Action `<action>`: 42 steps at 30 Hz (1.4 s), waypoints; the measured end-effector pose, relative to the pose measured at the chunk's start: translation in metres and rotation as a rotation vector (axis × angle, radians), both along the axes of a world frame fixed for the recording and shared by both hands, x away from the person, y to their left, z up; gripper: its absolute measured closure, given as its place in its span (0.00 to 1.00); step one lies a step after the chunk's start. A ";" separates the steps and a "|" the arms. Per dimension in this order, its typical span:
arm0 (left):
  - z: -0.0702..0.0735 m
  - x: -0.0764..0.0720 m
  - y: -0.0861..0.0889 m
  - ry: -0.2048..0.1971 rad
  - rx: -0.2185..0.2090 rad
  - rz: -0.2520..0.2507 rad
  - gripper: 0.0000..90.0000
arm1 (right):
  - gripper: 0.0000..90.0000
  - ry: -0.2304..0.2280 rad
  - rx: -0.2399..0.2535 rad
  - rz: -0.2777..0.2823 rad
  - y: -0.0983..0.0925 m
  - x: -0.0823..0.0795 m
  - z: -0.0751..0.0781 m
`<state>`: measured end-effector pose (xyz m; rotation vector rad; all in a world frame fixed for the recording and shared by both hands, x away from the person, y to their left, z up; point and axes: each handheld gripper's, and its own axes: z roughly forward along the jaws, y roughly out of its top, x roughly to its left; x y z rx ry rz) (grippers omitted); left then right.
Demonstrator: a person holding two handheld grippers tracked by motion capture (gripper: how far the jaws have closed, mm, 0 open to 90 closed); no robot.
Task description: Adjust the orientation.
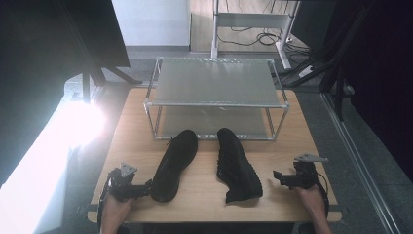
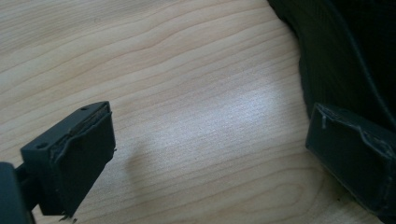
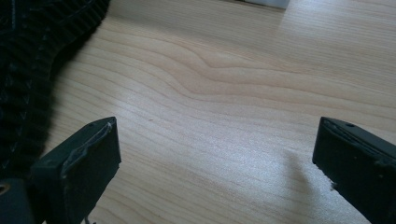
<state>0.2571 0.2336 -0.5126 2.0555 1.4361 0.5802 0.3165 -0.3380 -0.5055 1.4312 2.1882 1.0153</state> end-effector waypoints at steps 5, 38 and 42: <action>0.000 -0.003 -0.011 0.016 0.000 -0.077 0.01 | 0.02 -0.002 -0.001 0.001 0.000 0.000 0.001; 0.004 -0.007 -0.035 -0.034 -0.051 -0.084 0.00 | 0.04 -0.072 0.018 0.030 0.006 -0.005 0.009; 0.003 -0.007 -0.032 -0.045 -0.046 -0.094 0.01 | 0.00 -0.098 0.019 0.048 0.013 -0.008 0.019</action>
